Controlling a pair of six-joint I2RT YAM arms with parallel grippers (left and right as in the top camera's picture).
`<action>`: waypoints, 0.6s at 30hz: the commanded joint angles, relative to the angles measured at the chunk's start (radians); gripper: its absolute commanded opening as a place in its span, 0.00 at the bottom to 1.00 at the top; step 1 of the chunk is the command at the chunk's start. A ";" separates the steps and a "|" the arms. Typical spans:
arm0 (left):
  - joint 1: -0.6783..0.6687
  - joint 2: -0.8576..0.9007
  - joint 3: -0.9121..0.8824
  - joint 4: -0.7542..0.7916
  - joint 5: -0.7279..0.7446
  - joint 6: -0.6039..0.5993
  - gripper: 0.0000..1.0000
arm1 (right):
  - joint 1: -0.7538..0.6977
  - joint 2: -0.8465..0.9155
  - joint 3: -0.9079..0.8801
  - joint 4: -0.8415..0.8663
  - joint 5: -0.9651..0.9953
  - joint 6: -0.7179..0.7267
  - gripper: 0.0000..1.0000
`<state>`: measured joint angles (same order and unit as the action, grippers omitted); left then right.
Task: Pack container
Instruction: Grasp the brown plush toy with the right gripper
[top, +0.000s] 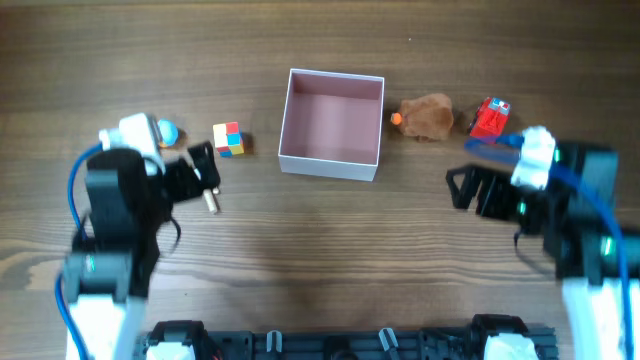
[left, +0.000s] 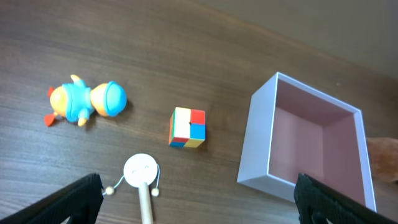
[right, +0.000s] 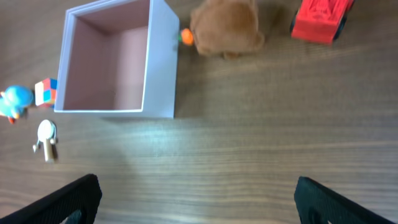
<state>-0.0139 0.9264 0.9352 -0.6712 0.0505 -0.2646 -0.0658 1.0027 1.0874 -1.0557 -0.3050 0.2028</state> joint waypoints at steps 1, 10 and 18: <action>-0.001 0.191 0.182 -0.051 -0.010 0.029 1.00 | 0.003 0.185 0.156 -0.071 0.024 -0.021 1.00; -0.001 0.338 0.236 -0.095 0.121 0.013 1.00 | 0.003 0.404 0.180 -0.054 0.055 -0.048 1.00; -0.001 0.365 0.236 -0.185 0.104 0.014 1.00 | 0.004 0.502 0.211 0.093 0.137 -0.066 0.89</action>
<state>-0.0139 1.2728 1.1530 -0.8433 0.1371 -0.2569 -0.0658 1.4414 1.2507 -0.9741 -0.2218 0.1654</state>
